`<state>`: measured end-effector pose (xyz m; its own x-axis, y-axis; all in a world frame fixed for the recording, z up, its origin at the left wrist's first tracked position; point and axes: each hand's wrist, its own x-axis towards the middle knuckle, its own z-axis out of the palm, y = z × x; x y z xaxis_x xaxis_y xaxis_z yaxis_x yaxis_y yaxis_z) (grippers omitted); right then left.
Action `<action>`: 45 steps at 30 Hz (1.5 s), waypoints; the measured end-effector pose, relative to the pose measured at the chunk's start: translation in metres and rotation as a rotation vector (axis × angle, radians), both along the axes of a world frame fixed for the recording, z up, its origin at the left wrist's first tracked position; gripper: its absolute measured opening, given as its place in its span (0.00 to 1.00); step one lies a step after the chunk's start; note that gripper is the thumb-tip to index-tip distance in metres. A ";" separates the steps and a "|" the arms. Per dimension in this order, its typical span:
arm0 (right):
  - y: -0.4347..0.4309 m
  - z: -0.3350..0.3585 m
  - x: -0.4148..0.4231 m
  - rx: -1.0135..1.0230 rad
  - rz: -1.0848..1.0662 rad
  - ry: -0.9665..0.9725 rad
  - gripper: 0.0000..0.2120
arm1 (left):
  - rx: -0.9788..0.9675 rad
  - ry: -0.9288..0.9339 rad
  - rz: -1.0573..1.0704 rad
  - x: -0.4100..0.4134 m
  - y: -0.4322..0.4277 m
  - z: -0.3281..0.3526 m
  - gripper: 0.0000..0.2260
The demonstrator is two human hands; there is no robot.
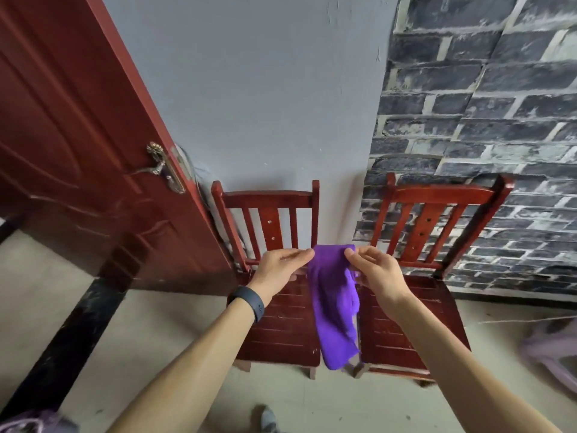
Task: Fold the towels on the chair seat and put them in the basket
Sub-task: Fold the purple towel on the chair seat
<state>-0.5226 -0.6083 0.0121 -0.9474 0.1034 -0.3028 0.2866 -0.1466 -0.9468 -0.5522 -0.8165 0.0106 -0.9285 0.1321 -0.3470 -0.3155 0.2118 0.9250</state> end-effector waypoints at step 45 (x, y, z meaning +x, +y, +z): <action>-0.082 -0.120 -0.032 1.012 0.215 -0.150 0.18 | -0.728 0.005 -0.224 -0.054 -0.275 -0.111 0.14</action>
